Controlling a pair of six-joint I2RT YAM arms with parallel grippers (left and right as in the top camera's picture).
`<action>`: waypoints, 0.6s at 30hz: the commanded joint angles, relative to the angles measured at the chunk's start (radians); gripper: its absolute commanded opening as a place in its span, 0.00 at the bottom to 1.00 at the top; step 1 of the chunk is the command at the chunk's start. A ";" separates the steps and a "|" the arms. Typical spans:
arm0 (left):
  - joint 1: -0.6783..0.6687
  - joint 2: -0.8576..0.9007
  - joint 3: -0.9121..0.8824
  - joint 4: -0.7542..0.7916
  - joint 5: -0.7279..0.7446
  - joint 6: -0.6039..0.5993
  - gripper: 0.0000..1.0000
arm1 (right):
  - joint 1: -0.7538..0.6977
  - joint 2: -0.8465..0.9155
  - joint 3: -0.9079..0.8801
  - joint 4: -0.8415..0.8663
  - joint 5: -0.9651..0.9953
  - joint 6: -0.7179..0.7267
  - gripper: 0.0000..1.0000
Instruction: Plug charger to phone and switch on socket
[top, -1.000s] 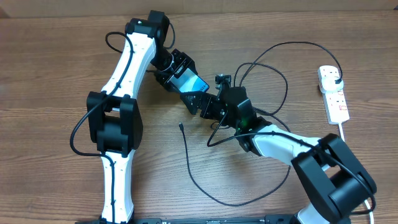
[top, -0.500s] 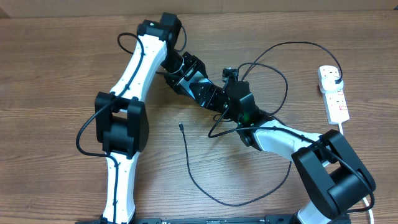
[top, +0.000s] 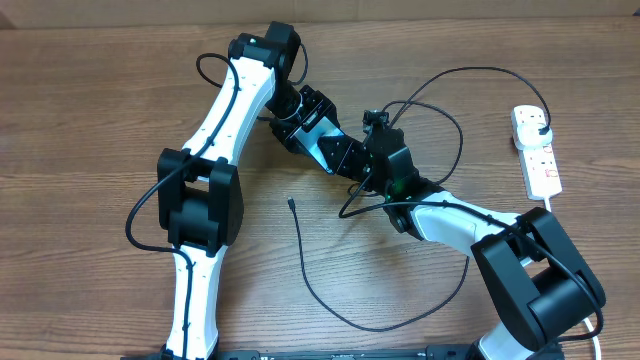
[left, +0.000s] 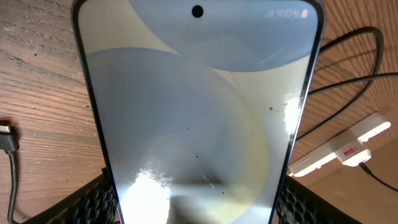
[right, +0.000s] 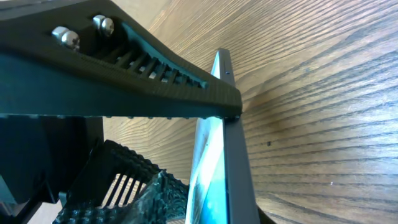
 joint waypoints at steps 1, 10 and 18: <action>-0.003 -0.006 0.025 -0.001 0.016 -0.018 0.04 | -0.003 0.003 0.023 0.004 -0.008 -0.002 0.24; -0.003 -0.006 0.025 0.002 0.004 -0.017 0.04 | -0.003 0.003 0.023 0.002 -0.046 -0.002 0.12; 0.005 -0.006 0.027 0.006 -0.080 0.058 0.58 | -0.005 0.003 0.023 -0.016 -0.066 0.021 0.04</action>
